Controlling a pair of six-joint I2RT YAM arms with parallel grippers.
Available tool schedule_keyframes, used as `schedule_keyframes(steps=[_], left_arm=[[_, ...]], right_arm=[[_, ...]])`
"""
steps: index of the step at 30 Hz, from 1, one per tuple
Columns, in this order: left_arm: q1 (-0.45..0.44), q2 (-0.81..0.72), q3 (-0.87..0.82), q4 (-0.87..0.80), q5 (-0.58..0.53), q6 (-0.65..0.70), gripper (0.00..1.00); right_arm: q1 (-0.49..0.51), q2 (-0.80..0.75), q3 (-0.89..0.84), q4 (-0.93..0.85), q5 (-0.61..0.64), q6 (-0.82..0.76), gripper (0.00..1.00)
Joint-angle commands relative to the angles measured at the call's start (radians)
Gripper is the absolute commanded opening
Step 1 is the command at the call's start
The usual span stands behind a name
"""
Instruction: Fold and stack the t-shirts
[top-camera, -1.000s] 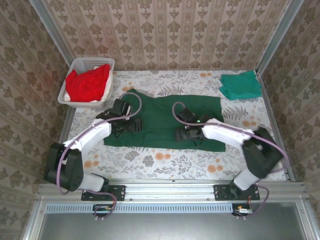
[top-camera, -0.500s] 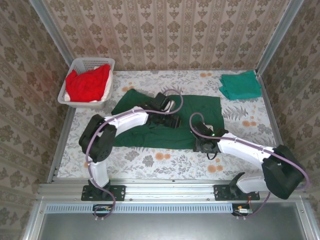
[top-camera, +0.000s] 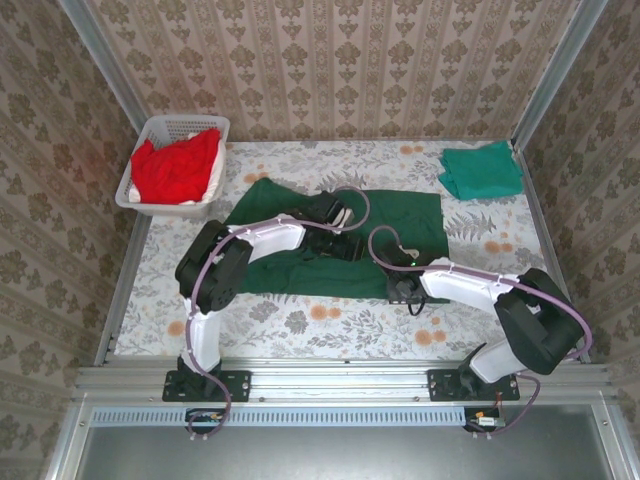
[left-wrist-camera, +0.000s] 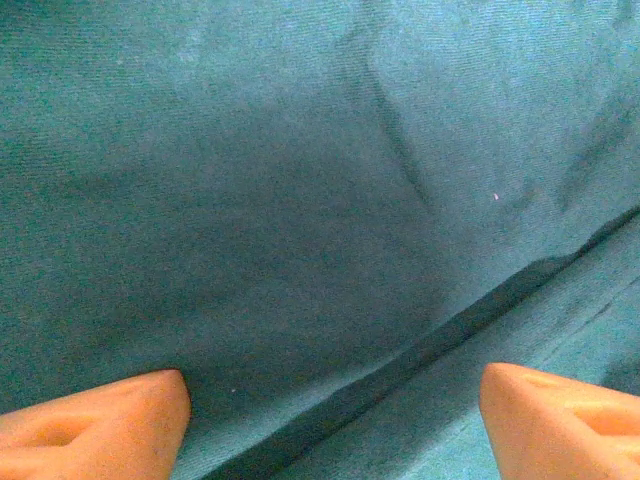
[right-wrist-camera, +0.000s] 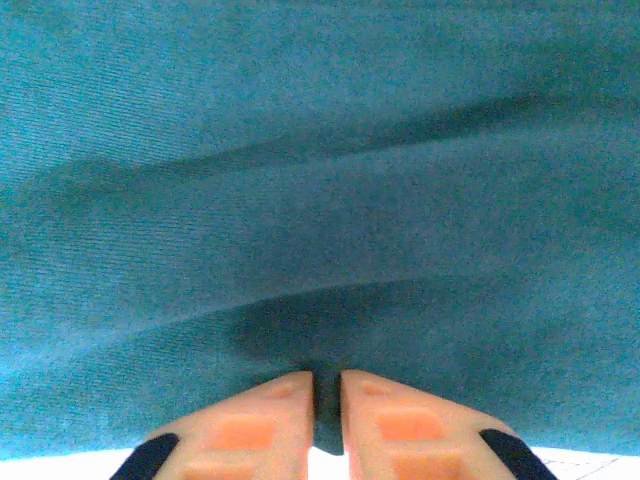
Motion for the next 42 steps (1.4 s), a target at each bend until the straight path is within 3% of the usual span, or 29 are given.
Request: schedule_keyframes(steps=[1,5,14,19,24,31,35,39,42], left_arm=[[0.021,0.046,0.001,-0.014,-0.005,-0.011,0.79],[0.025,0.062,0.005,-0.017,-0.003,-0.010,0.79],[0.041,0.070,0.001,-0.021,-0.003,-0.016,0.79],[0.045,0.081,0.004,-0.023,0.000,-0.016,0.79],[0.056,0.094,0.008,-0.025,0.004,-0.018,0.79],[0.065,0.104,0.007,-0.031,0.006,-0.011,0.79],[0.072,0.081,-0.001,-0.048,0.003,-0.003,0.78],[0.080,0.011,-0.005,-0.088,-0.023,0.014,0.79],[0.090,-0.047,0.014,-0.136,-0.051,0.028,0.81]], right_arm=[[0.006,-0.059,0.011,-0.042,0.011,-0.025,0.12],[0.013,-0.133,-0.005,-0.061,-0.006,-0.049,0.00],[0.015,-0.097,0.036,-0.061,-0.020,-0.072,0.00],[0.042,-0.219,-0.037,-0.069,-0.036,-0.072,0.00],[0.042,-0.340,-0.141,-0.079,-0.132,-0.019,0.00],[0.041,-0.222,-0.128,-0.143,-0.119,0.013,0.00],[0.042,-0.193,-0.077,-0.159,-0.146,-0.003,0.29],[0.036,-0.264,0.001,-0.204,-0.101,-0.012,0.44],[-0.025,-0.270,0.004,-0.169,-0.097,-0.022,0.48]])
